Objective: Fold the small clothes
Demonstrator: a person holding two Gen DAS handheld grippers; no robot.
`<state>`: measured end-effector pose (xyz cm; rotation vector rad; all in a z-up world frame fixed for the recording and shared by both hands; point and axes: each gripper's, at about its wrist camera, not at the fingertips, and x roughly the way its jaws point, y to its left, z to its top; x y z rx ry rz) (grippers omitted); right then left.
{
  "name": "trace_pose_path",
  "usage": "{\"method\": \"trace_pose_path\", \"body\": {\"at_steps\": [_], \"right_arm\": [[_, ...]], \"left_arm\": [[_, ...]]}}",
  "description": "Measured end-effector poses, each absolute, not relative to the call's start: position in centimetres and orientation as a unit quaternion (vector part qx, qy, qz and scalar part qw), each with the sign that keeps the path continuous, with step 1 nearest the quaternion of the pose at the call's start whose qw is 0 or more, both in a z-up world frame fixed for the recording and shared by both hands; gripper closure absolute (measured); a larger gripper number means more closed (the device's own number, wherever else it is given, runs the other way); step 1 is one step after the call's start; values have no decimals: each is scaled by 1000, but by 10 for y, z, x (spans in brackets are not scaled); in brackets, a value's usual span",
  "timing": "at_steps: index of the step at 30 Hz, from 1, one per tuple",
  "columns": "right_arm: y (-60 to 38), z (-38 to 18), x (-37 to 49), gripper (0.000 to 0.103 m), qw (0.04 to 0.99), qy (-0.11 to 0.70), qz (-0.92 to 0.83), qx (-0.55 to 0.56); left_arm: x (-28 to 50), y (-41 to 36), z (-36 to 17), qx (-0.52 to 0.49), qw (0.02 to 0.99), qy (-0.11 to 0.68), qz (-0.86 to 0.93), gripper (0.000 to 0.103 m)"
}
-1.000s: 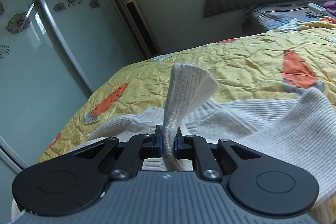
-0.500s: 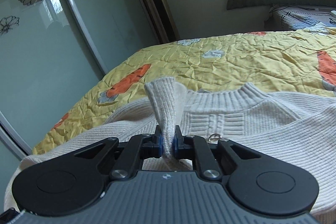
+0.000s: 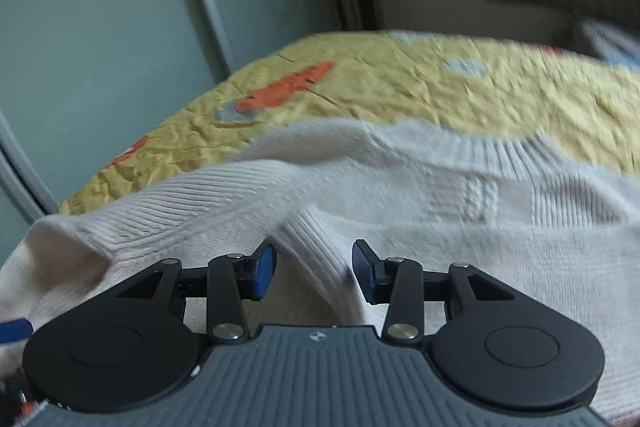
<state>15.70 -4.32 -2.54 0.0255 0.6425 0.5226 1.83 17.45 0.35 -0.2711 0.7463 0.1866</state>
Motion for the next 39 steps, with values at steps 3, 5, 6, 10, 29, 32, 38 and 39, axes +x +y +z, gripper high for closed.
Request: {"method": "trace_pose_path", "body": {"at_steps": [3,5,6,10,29,32,38,39], "right_arm": [[-13,-6,138,38,914,249,317,-48],[8,0,128,34,899,219,372,-71],[21,3,124,33,888,210,401,-86],[79,2,103,31,851,154,464,-191],[54,-29,33,94,805,61,426,-409],[40,-46,23,94,786,72,417,-451],[41,-54,20,94,795,79,410,-441],[42,-53,20,94,797,79,409,-438]], "left_arm": [[4,209,6,-218,903,348,124,0],[-8,236,5,-294,887,333,129,0],[-13,247,3,-328,877,326,130,0],[-32,288,-7,-441,831,304,149,0],[-74,343,-50,-656,700,256,119,0],[-82,343,-52,-663,696,243,132,0],[-83,337,-48,-637,721,241,125,36],[-81,338,-44,-625,733,239,126,55]]}}
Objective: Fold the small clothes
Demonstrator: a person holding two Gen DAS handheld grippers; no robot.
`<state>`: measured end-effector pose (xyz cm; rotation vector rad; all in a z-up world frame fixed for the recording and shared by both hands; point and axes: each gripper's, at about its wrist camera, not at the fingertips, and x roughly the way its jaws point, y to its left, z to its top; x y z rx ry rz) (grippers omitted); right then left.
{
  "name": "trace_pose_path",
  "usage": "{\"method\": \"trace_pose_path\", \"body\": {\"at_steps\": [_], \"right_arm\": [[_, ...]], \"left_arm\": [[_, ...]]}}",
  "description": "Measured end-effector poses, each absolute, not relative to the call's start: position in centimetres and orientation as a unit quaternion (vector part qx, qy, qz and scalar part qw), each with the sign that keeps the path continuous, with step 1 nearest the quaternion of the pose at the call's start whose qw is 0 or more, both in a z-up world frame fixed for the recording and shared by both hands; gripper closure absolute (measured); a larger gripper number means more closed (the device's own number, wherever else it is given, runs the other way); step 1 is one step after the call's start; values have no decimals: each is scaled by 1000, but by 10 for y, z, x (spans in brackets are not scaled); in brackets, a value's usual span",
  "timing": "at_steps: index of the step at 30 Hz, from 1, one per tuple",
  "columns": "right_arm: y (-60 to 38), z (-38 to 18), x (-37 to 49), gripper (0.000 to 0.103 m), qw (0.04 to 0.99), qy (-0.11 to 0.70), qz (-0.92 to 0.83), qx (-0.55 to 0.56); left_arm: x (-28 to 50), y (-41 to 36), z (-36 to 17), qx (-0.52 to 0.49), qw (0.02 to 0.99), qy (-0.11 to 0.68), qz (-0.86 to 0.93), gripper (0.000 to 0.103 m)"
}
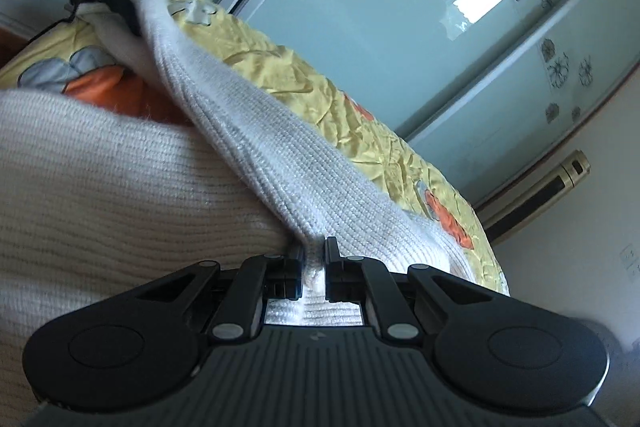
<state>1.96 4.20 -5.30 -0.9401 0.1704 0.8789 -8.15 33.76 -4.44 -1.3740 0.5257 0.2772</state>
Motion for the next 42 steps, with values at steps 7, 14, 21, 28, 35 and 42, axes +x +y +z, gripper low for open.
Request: {"method": "trace_pose_path", "body": {"at_steps": [7,14,21,28,35,42], "right_arm": [[43,-25,20,94,828,63,418,-367],[33,-49,15,98,782,118,426,-440],[72,-7,-4,34,794,76,500,-339],[162,-19,-15,51,767,65,542,-338],[199,-52,-13,58,761,82,518,-382],[179,-32,9,91,799,132,526,-261]], "left_arm": [[-78,321,21,-416,885,141,152,91],[-84,323,5,-403,880,229,108,91],[-104,352,-26,-457,841,242,159,47],[-116,367,-25,-491,832,195,169,25],[-124,378,-23,-503,826,192,170,25],[-124,380,-27,-539,810,196,125,25]]}}
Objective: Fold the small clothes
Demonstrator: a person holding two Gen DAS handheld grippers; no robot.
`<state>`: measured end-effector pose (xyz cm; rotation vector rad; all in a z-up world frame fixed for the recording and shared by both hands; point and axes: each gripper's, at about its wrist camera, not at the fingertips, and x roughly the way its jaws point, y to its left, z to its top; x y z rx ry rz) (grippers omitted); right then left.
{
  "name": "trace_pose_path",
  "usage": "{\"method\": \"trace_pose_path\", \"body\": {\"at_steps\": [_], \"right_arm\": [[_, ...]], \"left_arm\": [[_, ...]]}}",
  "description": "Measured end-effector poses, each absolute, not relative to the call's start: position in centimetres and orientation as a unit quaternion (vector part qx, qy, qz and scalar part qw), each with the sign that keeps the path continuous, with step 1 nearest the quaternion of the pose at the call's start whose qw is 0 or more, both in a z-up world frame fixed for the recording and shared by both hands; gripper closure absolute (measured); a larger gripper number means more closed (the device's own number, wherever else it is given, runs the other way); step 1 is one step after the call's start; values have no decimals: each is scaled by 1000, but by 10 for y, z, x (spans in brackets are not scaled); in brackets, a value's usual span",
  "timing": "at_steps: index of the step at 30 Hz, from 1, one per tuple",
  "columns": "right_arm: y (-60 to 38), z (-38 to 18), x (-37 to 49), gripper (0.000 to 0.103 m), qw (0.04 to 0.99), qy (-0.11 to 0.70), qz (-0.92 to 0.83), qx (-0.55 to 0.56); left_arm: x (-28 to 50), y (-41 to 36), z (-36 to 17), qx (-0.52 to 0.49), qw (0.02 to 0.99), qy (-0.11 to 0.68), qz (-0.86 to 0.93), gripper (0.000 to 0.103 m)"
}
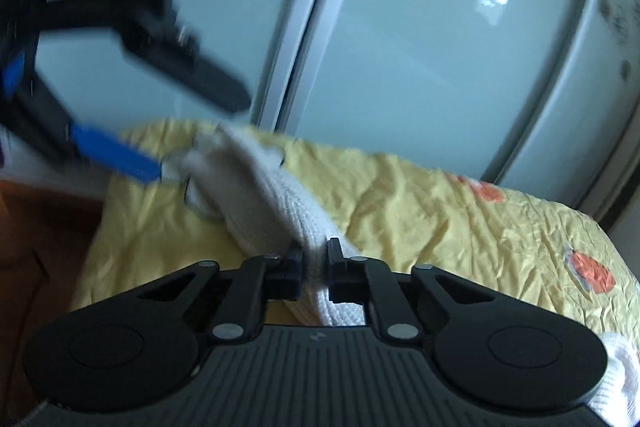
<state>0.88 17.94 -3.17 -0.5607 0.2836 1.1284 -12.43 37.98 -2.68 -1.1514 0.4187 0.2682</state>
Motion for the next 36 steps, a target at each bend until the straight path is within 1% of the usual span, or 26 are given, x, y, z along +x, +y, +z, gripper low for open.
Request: {"method": "trace_pose_path", "body": {"at_steps": [2,3,4,6,11,13,15,18,19,20,23,25,27,28,31,34,36], "right_arm": [[161,-22,-6,91,804,91,532,-248],[152,-19,-14,91,803,72,536,-253],[142,-17,-25,91,800,48,536,-264],[131,-21,-45,93,793,11,531,-298],[111,-42,-74,93,765,-12,532,-363],[112,-47,-77,93,762,-11,529,-374],[113,-42,-76,94,774,-40,508,-377],[110,-19,-76,93,805,-74,484,-336],[107,-15,-78,93,800,-74,492,-335],[106,-16,-79,93,792,-68,501,-343],[105,-45,-82,93,743,6,541,-393],[104,-68,-87,93,718,41,552,-422],[103,-82,-92,93,710,52,548,-439],[103,-83,-94,93,713,55,548,-435],[107,-71,-82,93,725,101,557,-393],[104,-60,-56,93,747,147,561,-325],[102,-52,-43,93,763,174,557,-277]], "left_arm": [[-117,381,-32,-567,796,195,87,25],[-114,382,-34,-579,788,195,72,22],[-111,382,-37,-594,778,196,61,20],[-107,383,-47,-628,752,197,37,19],[-101,381,-63,-659,719,220,21,18],[-101,380,-61,-649,728,217,34,19],[-99,381,-51,-620,755,204,57,19],[-106,384,-22,-542,820,131,130,19],[-110,386,-14,-515,835,107,161,18],[-112,389,-8,-501,840,103,179,18],[-115,399,-14,-520,831,127,153,18],[-121,399,-26,-529,820,165,146,18],[-126,396,-36,-532,808,210,141,18],[-130,394,-41,-542,799,226,128,18],[-137,379,-43,-553,786,264,77,18],[-139,352,-34,-531,792,294,63,18],[-138,338,-37,-544,777,312,47,18]]}}
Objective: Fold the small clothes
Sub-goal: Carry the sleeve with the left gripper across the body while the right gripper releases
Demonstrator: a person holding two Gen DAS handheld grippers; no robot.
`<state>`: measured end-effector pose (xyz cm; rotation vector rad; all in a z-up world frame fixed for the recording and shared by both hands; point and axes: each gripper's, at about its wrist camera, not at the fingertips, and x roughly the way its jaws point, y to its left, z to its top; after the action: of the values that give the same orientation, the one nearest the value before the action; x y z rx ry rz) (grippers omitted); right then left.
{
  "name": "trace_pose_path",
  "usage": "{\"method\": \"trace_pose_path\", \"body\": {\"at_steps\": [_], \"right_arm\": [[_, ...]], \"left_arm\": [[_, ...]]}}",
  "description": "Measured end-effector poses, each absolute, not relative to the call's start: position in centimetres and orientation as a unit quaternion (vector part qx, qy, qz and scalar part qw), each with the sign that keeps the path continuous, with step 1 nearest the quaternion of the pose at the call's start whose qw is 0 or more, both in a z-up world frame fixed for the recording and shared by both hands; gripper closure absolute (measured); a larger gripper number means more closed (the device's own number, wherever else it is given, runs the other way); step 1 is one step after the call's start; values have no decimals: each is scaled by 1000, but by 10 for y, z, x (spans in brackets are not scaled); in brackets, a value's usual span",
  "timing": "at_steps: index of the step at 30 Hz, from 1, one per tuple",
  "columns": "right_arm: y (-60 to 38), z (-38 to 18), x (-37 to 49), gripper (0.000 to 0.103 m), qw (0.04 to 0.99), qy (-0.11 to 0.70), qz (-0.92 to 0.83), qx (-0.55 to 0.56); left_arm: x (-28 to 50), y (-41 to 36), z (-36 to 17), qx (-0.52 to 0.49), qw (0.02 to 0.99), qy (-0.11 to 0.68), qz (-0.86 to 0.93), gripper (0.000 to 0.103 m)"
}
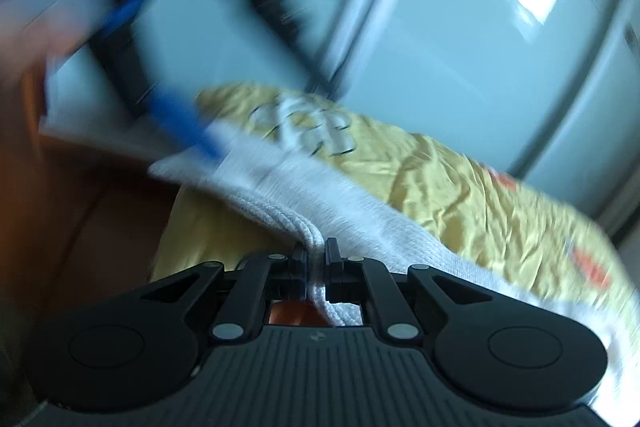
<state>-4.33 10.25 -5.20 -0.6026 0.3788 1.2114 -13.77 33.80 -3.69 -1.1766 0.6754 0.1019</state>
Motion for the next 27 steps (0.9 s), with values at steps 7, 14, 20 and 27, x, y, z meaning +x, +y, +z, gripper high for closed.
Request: {"method": "trace_pose_path", "body": {"at_steps": [7,14,20,27], "right_arm": [[85,-41,-66,93,789,128,539,-265],[73,-47,-75,92,776,116,551,-284],[75,-44,-72,92,770,119,554,-294],[54,-25,-57,67,785,126,554,-247]], "left_arm": [[-133,320,-65,-610,726,315,28,16],[-133,323,-65,-599,750,261,108,16],[-110,329,-70,-620,721,292,101,73],[-95,315,-52,-542,779,291,118,94]]}}
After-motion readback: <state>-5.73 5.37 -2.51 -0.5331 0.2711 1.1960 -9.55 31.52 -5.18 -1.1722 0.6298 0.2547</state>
